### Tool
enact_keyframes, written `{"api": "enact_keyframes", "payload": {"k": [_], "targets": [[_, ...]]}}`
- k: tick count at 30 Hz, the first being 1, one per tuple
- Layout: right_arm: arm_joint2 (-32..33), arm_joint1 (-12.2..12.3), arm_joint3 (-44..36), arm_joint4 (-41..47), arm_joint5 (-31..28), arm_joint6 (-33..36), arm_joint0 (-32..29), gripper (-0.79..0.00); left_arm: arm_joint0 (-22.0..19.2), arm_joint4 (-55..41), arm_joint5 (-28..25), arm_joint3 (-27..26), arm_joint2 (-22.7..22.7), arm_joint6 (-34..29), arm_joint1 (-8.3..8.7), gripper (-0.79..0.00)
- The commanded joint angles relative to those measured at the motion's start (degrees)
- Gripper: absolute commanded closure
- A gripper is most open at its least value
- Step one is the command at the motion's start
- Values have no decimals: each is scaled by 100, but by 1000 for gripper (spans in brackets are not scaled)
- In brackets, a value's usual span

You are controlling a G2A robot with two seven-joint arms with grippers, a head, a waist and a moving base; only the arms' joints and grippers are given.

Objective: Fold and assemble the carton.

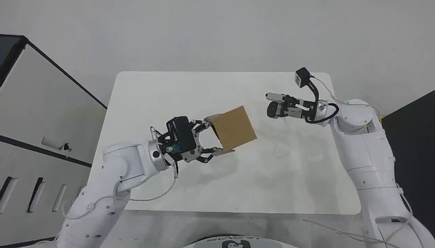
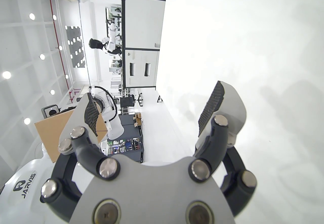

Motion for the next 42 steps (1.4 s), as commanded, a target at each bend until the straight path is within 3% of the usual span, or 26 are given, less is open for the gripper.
{"api": "enact_keyframes", "payload": {"k": [1, 8, 14, 18, 22, 26, 32, 40, 42], "targets": [[0, 0, 0, 0, 0, 0, 0, -785, -66, -145, 69, -208, -140, 125, 3, 0], [0, 0, 0, 0, 0, 0, 0, -785, -265, -506, -125, -805, -713, -167, 62, 0], [0, 0, 0, 0, 0, 0, 0, -785, -292, -678, -210, -1068, -874, -383, 90, 0], [0, 0, 0, 0, 0, 0, 0, -785, -277, -181, -148, -1231, -936, -388, 104, 0], [0, 0, 0, 0, 0, 0, 0, -785, -292, 953, -66, -1422, -946, -195, 126, 0], [0, 0, 0, 0, 0, 0, 0, -785, -392, 2785, 154, -1422, -760, 681, 175, 0], [0, 0, 0, 0, 0, 0, 0, -785, -75, 5135, 1524, -1422, -483, 2014, 257, 0], [0, 0, 0, 0, 0, 0, 0, -785, -5, 5268, 1658, -1422, -466, 2086, 262, 0], [0, 0, 0, 0, 0, 0, 0, -785, -53, 5418, 1915, -1422, -463, 2078, 257, 0]]}}
